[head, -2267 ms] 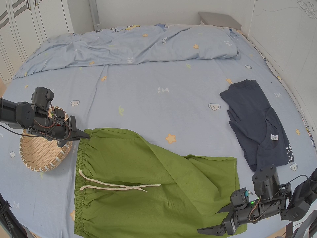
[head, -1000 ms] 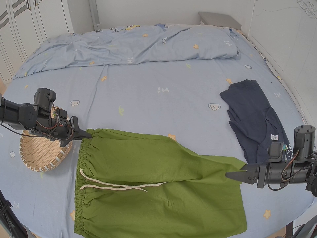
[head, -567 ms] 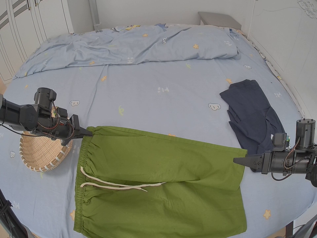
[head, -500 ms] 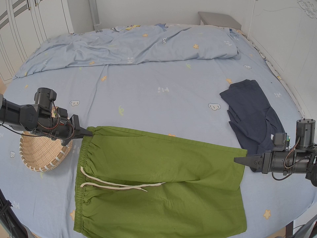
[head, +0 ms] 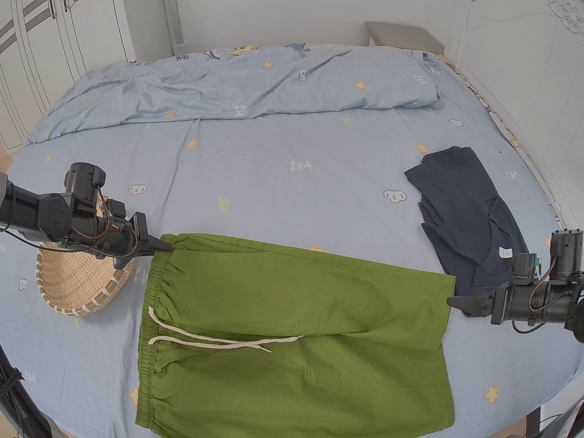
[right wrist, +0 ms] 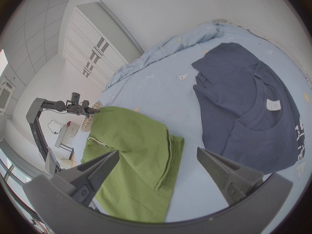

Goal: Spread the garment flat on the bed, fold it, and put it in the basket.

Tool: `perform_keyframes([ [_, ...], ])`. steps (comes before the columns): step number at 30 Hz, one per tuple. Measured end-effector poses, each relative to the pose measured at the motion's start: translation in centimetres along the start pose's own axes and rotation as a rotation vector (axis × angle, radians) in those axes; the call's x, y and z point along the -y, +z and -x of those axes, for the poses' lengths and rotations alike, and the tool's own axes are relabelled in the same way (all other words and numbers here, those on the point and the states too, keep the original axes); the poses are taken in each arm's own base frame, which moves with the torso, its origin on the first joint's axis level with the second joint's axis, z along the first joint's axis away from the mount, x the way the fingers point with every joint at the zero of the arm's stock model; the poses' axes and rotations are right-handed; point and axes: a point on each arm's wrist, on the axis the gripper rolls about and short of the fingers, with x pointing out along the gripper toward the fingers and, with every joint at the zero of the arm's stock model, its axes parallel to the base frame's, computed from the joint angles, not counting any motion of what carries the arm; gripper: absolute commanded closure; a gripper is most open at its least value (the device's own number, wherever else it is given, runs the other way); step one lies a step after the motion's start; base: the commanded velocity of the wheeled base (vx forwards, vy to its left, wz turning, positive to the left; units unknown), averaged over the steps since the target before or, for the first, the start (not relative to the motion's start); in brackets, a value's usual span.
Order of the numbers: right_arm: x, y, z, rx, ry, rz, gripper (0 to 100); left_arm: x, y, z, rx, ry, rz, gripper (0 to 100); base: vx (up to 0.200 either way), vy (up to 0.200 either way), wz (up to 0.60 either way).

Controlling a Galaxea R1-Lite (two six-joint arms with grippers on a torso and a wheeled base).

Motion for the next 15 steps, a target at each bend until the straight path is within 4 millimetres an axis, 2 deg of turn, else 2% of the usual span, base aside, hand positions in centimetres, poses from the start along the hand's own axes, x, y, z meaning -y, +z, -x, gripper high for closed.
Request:
perform_keyframes([
  [14,0.8,0.4,-3.9,-0.008,0.049,0.03,0,-0.1,0.0,0.0,-0.001,0.002,0.001,100,0.0,0.0,0.0],
  [15,0.9,0.4,-4.1,-0.011,0.05,0.029,100,-0.1,0.0,0.0,-0.001,0.002,0.002,100,0.0,0.0,0.0],
])
